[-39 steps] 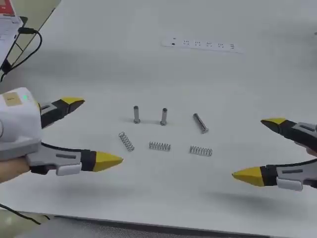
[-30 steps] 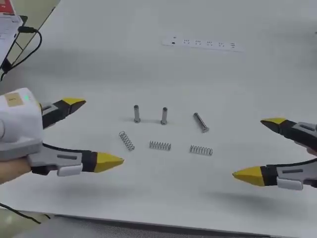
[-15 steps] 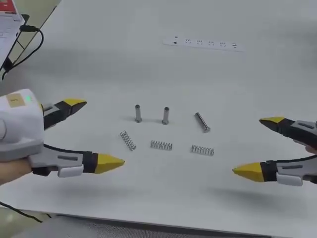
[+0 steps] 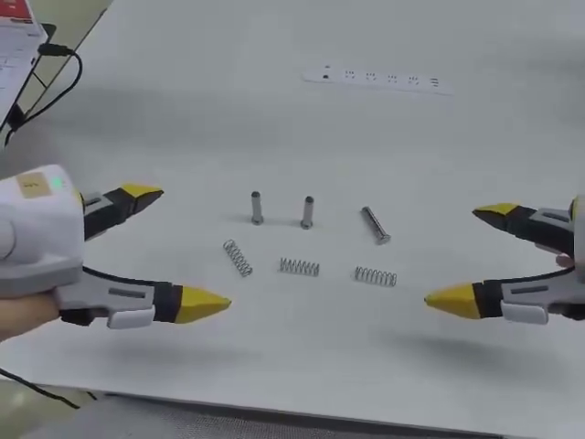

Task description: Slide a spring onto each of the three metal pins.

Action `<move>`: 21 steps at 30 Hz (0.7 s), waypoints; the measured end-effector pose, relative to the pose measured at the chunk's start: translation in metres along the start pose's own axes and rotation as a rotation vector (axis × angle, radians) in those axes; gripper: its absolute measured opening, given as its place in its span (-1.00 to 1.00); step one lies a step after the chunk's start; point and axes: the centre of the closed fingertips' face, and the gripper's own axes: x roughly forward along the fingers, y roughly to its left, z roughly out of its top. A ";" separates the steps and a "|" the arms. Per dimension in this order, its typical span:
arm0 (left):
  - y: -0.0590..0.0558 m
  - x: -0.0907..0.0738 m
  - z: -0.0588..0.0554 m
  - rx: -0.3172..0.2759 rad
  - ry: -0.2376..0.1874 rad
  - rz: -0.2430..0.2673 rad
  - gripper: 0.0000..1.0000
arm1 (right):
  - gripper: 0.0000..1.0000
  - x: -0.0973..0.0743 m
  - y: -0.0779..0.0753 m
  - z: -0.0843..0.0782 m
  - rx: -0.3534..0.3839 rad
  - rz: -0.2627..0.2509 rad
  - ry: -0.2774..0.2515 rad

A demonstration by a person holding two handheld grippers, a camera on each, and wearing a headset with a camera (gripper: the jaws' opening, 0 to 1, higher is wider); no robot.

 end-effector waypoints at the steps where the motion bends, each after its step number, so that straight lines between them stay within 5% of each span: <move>1: 0.000 0.000 0.000 0.001 0.000 0.001 0.97 | 0.78 0.002 0.000 0.002 -0.003 0.004 0.001; 21: 0.003 -0.002 -0.003 -0.012 0.002 0.003 0.97 | 0.57 0.022 -0.017 0.021 0.018 0.004 0.020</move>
